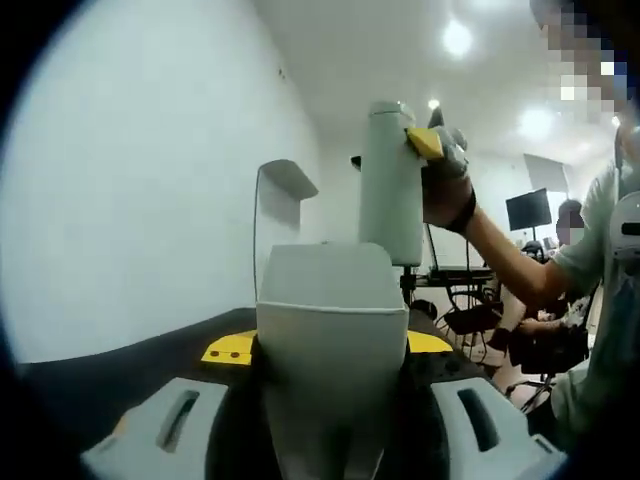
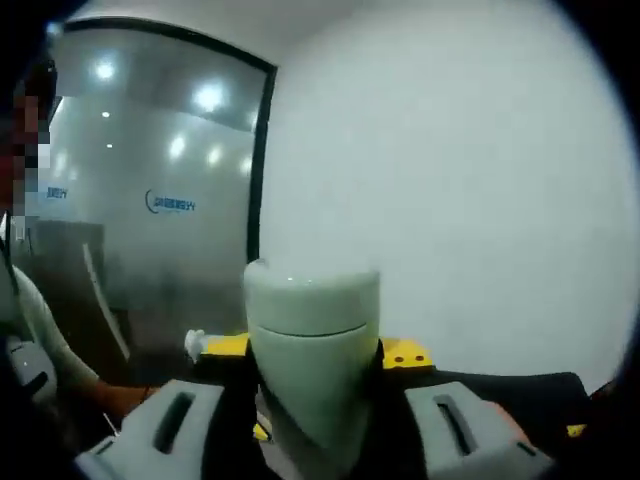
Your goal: Assemble the cup parts correctly, then place the assembled cup into the box.
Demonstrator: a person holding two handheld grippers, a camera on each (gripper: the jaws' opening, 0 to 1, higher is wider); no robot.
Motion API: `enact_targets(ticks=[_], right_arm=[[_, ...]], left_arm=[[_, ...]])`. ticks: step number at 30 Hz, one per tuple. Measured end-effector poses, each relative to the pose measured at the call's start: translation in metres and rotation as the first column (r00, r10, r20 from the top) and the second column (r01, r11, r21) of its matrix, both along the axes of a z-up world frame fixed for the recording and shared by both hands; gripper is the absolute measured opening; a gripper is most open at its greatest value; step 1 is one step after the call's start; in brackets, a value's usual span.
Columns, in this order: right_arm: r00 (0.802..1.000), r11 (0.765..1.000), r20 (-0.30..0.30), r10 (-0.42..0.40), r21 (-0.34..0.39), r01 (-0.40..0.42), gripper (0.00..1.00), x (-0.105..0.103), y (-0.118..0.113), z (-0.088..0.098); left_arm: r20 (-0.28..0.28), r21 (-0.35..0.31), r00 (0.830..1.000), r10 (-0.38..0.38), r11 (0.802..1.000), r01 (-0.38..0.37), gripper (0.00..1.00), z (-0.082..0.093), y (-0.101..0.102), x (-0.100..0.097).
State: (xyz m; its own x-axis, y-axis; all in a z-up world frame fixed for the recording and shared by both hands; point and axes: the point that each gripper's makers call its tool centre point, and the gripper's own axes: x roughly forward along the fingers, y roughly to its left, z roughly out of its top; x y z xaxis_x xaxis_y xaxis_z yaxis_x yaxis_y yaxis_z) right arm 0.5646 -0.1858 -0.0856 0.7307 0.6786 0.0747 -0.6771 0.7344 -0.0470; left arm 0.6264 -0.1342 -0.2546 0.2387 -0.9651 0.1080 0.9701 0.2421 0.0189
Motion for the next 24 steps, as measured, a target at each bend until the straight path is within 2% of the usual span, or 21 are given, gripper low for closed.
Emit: enact_targets(ticks=[2, 4, 9, 16, 20, 24], right_arm=[[1.000, 0.999, -0.013, 0.026, 0.024, -0.025, 0.42, -0.003, 0.009, 0.007], [0.995, 0.995, -0.040, 0.090, 0.056, -0.088, 0.42, -0.010, 0.025, 0.009], [0.982, 0.984, -0.076, 0.171, 0.064, -0.167, 0.42, -0.014, 0.055, -0.001], [0.983, 0.988, -0.100, 0.156, -0.005, -0.157, 0.42, 0.010, 0.081, -0.024], [0.985, 0.988, -0.095, 0.146, -0.030, -0.149, 0.42, 0.021, 0.085, -0.025], [0.989, 0.991, -0.073, 0.128, -0.038, -0.131, 0.42, 0.034, 0.081, -0.018]], left_arm=[[-0.001, -0.001, 1.000, 0.001, 1.000, -0.001, 0.49, 0.000, 0.000, -0.001], [-0.001, 0.001, 1.000, 0.001, 1.000, -0.001, 0.49, 0.000, 0.001, 0.000], [0.003, 0.004, 1.000, -0.002, 1.000, 0.002, 0.49, 0.000, 0.001, 0.002], [0.002, 0.001, 1.000, -0.001, 1.000, 0.001, 0.49, 0.000, 0.003, 0.004], [0.005, 0.003, 1.000, -0.002, 1.000, 0.002, 0.49, 0.000, 0.002, 0.002], [0.009, 0.004, 1.000, -0.004, 1.000, 0.004, 0.49, 0.000, 0.002, 0.001]])
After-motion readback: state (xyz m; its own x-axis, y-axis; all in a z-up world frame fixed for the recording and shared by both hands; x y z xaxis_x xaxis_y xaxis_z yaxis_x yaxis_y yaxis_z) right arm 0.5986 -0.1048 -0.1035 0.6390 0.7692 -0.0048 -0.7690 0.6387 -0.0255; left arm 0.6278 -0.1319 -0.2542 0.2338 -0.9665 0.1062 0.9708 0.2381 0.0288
